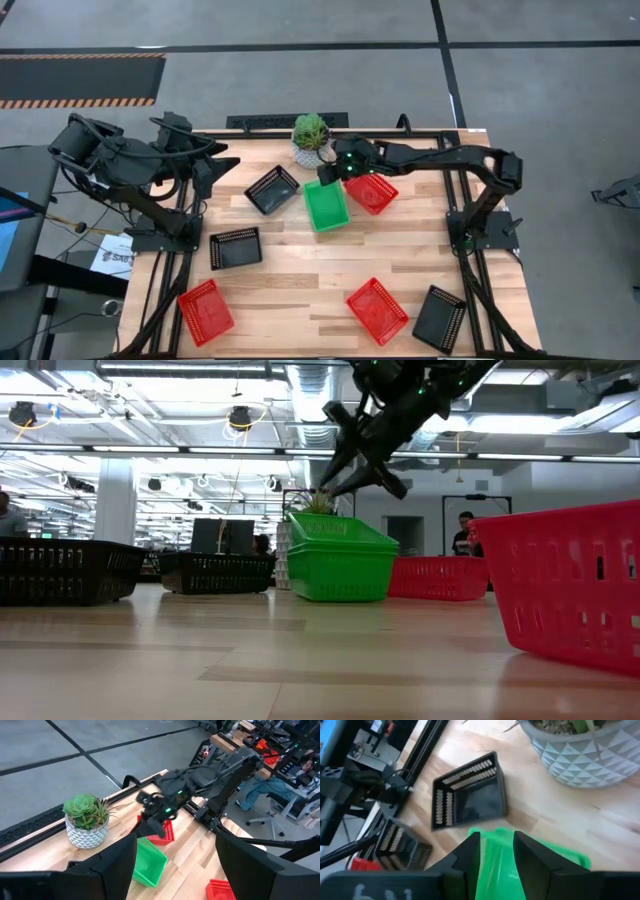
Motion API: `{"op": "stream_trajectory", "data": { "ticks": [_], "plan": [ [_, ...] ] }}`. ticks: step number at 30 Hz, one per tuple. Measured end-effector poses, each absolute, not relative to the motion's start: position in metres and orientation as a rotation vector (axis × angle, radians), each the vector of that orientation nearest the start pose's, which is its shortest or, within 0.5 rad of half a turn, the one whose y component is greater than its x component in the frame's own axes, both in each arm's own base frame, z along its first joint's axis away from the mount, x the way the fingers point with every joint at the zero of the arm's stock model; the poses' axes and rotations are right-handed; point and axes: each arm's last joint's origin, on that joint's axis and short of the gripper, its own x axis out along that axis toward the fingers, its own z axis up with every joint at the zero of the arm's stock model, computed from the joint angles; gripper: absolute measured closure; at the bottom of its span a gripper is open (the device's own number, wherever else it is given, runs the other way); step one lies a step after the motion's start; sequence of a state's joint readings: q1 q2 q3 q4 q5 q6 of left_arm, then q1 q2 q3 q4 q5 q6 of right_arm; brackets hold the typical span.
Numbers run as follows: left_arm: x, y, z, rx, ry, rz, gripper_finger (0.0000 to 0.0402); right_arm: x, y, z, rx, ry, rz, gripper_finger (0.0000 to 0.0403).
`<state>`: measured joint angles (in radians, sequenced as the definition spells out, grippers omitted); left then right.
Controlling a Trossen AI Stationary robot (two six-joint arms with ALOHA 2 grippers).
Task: Stack baskets by color
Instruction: Stack the right green bin on the left green bin, then stack the bottom left red bin on the top right red bin
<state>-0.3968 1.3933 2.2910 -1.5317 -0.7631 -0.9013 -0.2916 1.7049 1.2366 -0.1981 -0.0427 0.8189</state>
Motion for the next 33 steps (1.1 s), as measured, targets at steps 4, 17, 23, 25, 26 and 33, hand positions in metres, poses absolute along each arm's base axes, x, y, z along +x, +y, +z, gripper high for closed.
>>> {"op": "stream_trajectory", "data": {
  "ticks": [4,17,23,25,26,33],
  "plan": [
    [0.146,-0.04,0.54,-0.531,0.326,0.557,0.0143,0.367,-0.108,0.227,0.896,0.602,-0.519,0.0276],
    [0.145,-0.04,0.537,-0.521,0.378,0.539,0.0143,0.362,-0.102,0.262,0.832,0.505,-0.441,0.028],
    [0.153,-0.048,0.526,-0.54,0.518,0.413,0.0143,0.338,-0.073,0.303,0.784,0.511,-0.356,0.028],
    [0.159,-0.053,0.517,-0.552,0.616,0.342,0.0143,0.327,-0.062,0.316,0.772,0.518,-0.332,0.028],
    [0.163,-0.057,0.51,-0.562,0.673,0.313,0.0143,0.321,-0.056,0.32,0.761,0.531,-0.319,0.028],
    [0.185,-0.098,0.44,-0.668,1.071,0.316,0.0143,0.288,-0.023,0.344,0.71,0.574,-0.288,0.028]
  ]
}}
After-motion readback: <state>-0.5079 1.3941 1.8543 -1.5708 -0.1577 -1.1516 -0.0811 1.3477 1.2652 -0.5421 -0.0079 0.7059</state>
